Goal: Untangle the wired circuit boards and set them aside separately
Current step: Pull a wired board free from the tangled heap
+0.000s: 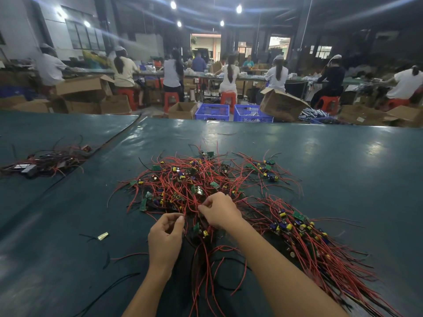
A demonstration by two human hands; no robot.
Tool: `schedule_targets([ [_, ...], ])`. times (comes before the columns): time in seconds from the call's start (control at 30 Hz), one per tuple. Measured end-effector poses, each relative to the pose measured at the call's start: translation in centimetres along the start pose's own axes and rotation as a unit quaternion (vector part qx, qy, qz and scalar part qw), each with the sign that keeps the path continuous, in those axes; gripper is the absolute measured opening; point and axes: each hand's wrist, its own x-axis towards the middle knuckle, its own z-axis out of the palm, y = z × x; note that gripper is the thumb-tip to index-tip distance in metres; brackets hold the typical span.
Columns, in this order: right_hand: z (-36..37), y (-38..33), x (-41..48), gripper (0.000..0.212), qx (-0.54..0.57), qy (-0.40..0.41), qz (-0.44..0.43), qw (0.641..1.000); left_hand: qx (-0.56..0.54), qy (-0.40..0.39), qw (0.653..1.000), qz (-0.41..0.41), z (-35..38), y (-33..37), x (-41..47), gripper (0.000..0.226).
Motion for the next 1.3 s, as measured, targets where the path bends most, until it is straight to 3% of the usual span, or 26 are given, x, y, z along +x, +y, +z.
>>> schedule_targets([
  [0.1,0.0,0.0,-1.2,0.024,0.004,0.009,-0.025,1.000,0.002,0.001,1.000,0.006,0.0,0.0,0.0,0.013],
  [0.33,0.7,2.0,-6.8,0.024,-0.027,0.147,-0.119,0.982,-0.051,-0.027,0.998,-0.002,0.1,0.7,-0.2,0.028],
  [0.47,2.3,3.3,-9.6,0.024,-0.073,0.214,-0.192,0.955,-0.056,-0.092,0.994,-0.023,0.4,1.6,-0.7,0.041],
  [0.57,3.3,3.7,-10.9,0.007,-0.128,0.249,-0.234,0.931,-0.009,-0.157,0.987,-0.025,0.6,2.1,-0.9,0.054],
  [0.63,3.7,4.0,-10.9,0.011,-0.135,0.268,-0.255,0.919,-0.007,-0.165,0.986,-0.037,0.5,2.4,-0.9,0.044],
  [0.77,3.8,4.8,-10.8,0.012,-0.110,0.306,-0.286,0.901,-0.104,-0.143,0.980,-0.088,0.1,2.8,-1.0,0.009],
  [0.97,2.3,5.9,-10.8,0.029,0.032,0.408,-0.234,0.882,-0.278,-0.204,0.932,-0.114,0.1,4.7,-2.8,0.032],
  [1.07,1.8,6.2,-10.6,0.037,0.093,0.455,-0.235,0.854,-0.314,-0.182,0.927,-0.094,0.4,5.2,-3.2,0.038],
  [1.2,2.0,6.0,-10.7,0.026,0.108,0.511,-0.265,0.810,-0.312,-0.132,0.939,-0.062,0.5,5.4,-3.2,0.036],
  [1.3,2.4,5.4,-11.2,0.018,0.121,0.495,-0.281,0.813,-0.306,-0.087,0.946,-0.066,0.7,5.1,-3.1,0.036],
])
